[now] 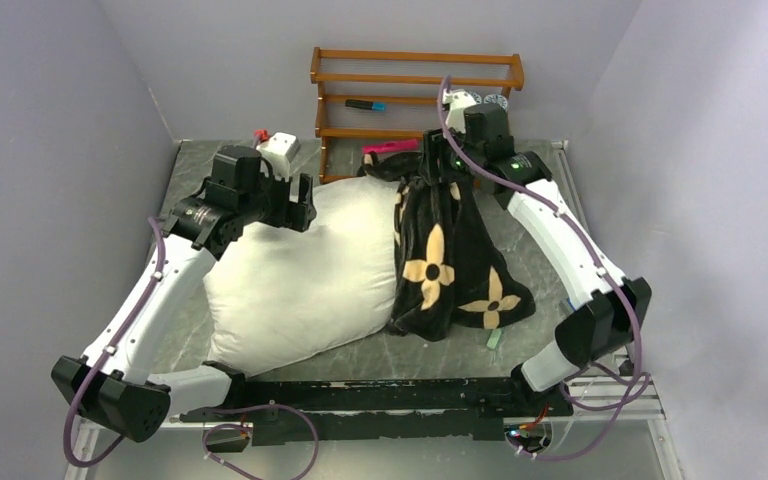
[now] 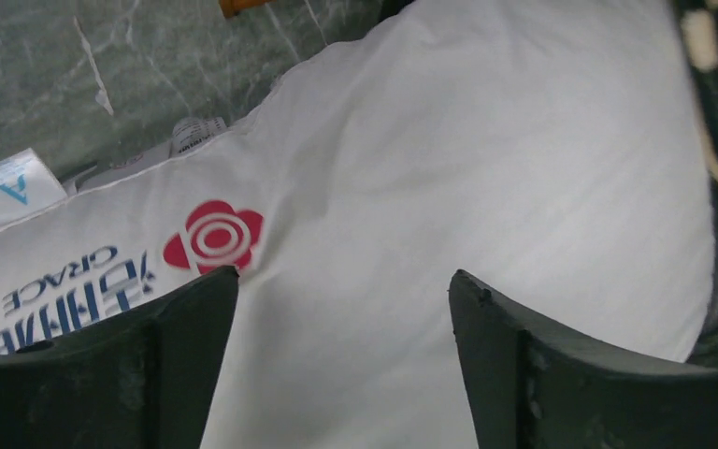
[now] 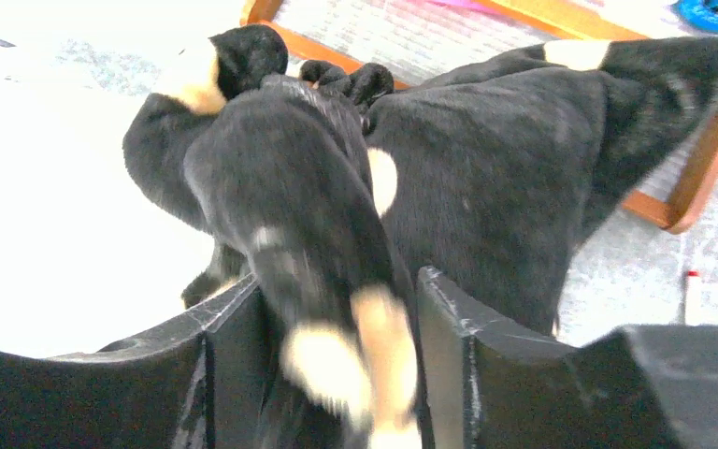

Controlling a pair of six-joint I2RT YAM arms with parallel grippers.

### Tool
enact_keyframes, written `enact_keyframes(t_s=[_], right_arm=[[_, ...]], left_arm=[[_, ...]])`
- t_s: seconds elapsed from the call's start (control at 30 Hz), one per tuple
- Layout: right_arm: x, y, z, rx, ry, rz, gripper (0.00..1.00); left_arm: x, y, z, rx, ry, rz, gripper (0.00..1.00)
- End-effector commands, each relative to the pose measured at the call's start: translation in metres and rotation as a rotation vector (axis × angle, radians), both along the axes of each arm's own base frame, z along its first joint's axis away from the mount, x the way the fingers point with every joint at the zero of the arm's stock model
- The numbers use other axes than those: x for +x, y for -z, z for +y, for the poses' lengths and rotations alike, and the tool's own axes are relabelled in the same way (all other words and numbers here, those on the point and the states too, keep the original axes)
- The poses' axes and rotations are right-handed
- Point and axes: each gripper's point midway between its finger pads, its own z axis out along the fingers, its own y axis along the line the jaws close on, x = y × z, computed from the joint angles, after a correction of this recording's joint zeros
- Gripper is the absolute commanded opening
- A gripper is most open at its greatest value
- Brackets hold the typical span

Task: Remove the pillowcase from the pillow
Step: Remove the pillow from the pillowcase.

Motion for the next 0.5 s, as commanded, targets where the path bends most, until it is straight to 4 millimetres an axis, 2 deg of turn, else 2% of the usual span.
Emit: enact_keyframes(t_s=[0.0,0.07,0.23,0.37,0.47], right_arm=[[-0.021,-0.059,-0.02,0.062,0.045,-0.147,0.6],[-0.035,-0.06,-0.021,0.077,0.039,-0.141,0.66],[-0.067,-0.062,-0.029,0.08,0.04,-0.116,0.74],[-0.097,-0.056,-0.031,0.101,0.041,-0.093,0.77],[-0.12,-0.044,-0.024,0.118,0.033,-0.053,0.78]], left_arm=[[-0.011,-0.033,-0.004,-0.047,0.04,-0.075,0.92],[-0.017,-0.039,-0.008,-0.054,0.065,-0.097,0.96],[-0.033,-0.052,-0.018,-0.037,0.134,-0.16,0.96],[-0.046,-0.045,-0.033,-0.023,0.195,-0.166,0.96],[-0.061,-0.034,-0.054,-0.017,0.249,-0.158,0.96]])
